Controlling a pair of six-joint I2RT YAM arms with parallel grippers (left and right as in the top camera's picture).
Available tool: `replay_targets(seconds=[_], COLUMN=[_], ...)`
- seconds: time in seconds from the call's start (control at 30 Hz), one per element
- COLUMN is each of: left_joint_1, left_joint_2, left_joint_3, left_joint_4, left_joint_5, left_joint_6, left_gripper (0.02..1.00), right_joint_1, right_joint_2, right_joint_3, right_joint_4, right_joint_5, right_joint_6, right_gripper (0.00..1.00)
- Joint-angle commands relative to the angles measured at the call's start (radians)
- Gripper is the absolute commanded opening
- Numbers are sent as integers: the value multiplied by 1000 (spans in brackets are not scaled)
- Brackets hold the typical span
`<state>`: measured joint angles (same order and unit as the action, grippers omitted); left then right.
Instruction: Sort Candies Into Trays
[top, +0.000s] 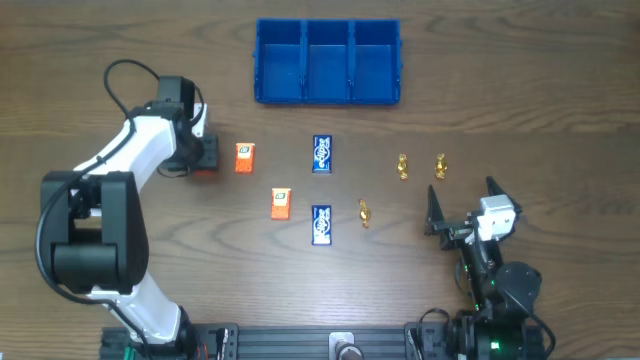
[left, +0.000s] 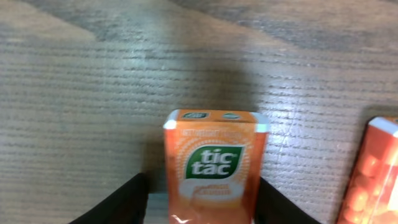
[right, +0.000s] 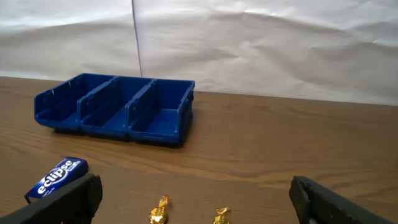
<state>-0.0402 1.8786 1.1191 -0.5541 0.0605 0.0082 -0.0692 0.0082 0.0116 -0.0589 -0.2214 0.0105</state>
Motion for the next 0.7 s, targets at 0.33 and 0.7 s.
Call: replay_targets(seconds=[0.33, 0.7], left_joint_1=[-48, -324], left_joint_2=[-43, 75], left_joint_3=[140, 867], left_joint_4=[-87, -161], left_joint_5=[-13, -175], left_joint_6=[-100, -171], left_gripper=[294, 301], right_joint_1=[-5, -5], right_joint_2=[-5, -5], right_joint_3=[-4, -4], right_joint_4=[-2, -2], right_joint_5=[-5, -5], right_joint_6=[-12, -12], right_gripper=[998, 998])
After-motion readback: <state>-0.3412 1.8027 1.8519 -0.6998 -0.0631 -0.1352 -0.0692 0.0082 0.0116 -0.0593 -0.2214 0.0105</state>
